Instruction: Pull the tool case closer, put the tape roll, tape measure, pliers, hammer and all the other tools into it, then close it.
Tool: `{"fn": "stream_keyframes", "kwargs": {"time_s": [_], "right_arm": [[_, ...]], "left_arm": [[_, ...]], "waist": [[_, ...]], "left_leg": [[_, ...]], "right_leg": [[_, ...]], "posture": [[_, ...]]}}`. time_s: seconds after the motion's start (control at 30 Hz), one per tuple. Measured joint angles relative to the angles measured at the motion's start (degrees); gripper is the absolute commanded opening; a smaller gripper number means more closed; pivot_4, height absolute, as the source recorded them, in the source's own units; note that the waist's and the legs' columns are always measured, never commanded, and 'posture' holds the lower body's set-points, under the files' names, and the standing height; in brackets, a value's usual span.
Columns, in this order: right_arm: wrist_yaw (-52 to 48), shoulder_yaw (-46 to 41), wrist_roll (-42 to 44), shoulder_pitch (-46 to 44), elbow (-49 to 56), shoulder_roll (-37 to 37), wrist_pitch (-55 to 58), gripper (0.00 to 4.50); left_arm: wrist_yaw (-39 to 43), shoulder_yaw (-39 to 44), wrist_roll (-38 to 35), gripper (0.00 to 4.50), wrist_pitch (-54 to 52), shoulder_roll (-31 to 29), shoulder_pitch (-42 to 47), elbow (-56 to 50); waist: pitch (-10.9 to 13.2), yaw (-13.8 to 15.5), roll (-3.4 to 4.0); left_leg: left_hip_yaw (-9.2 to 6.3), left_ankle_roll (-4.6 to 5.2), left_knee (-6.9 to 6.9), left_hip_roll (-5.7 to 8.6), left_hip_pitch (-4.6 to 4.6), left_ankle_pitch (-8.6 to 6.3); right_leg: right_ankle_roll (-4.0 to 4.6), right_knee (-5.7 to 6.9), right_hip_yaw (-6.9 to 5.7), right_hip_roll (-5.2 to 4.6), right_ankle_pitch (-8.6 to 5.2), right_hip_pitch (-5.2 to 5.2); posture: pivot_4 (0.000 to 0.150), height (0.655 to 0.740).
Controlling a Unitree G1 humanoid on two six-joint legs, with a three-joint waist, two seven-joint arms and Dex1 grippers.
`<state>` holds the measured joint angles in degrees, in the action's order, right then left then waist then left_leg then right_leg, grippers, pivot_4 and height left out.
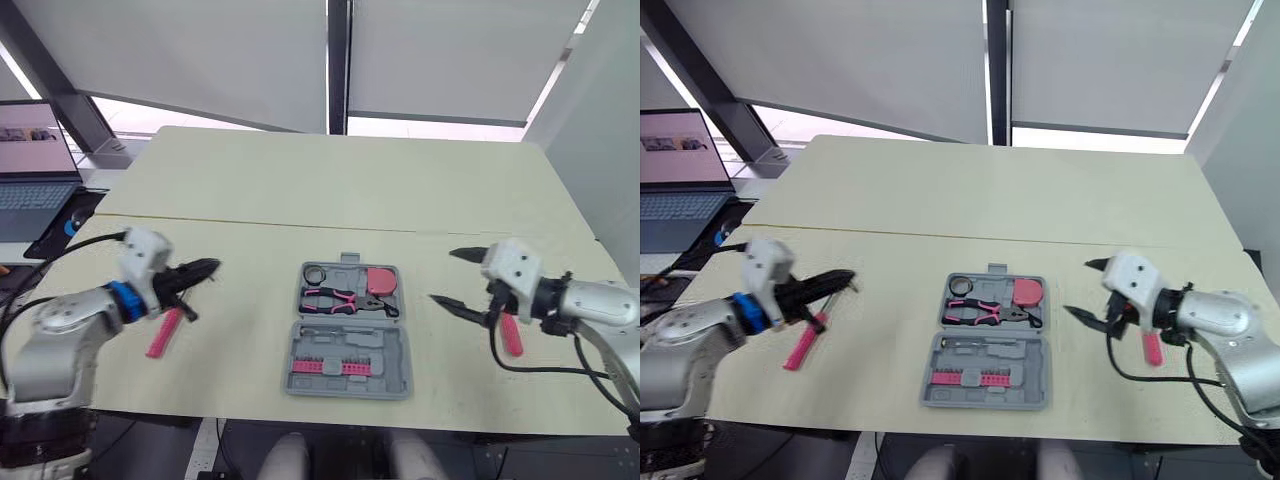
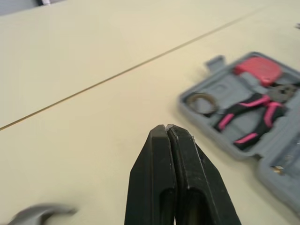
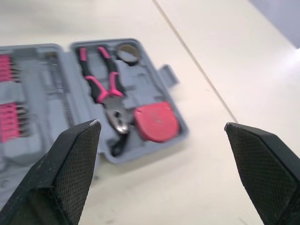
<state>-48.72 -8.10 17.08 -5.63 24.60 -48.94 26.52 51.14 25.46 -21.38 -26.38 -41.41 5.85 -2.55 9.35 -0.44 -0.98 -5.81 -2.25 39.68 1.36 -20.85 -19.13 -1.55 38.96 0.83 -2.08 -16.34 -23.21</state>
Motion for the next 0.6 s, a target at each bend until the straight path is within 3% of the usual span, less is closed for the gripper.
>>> {"fn": "stream_keyframes", "kwargs": {"time_s": [0.17, 0.27, 0.6], "right_arm": [[-0.45, -8.27, -0.35, 9.24, -5.81, 0.01, -4.51, 4.5], [-1.36, -12.44, -1.05, 16.25, -9.13, -0.01, -6.37, 4.5], [-3.09, -19.53, -0.04, 30.04, -9.49, 1.89, -7.08, 4.5]], "left_arm": [[-2.1, 11.57, -0.6, 0.02, 4.3, -0.03, -10.62, 6.56], [-1.46, 16.3, -1.16, 0.54, 6.03, -0.25, -16.57, 11.73], [4.76, 17.71, -3.41, 3.63, 6.64, -2.1, -25.98, 14.74]], "waist": [[-0.01, 0.19, 0.0], [-0.01, 0.21, 0.0], [-0.1, 0.3, 0.06]], "left_leg": [[0.02, 0.15, -0.05, -0.01, 0.02, -0.09], [0.03, 0.17, -0.06, -0.01, 0.03, -0.1], [0.04, 0.19, -0.08, -0.03, 0.14, -0.1]], "right_leg": [[0.0, -0.02, 0.01, -0.02, 0.0, 0.0], [0.01, -0.01, 0.01, -0.03, 0.0, 0.02], [0.0, 0.02, 0.01, -0.02, -0.01, 0.13]], "posture": [[0.15, 0.74], [0.15, 0.74], [0.15, 0.74]]}}
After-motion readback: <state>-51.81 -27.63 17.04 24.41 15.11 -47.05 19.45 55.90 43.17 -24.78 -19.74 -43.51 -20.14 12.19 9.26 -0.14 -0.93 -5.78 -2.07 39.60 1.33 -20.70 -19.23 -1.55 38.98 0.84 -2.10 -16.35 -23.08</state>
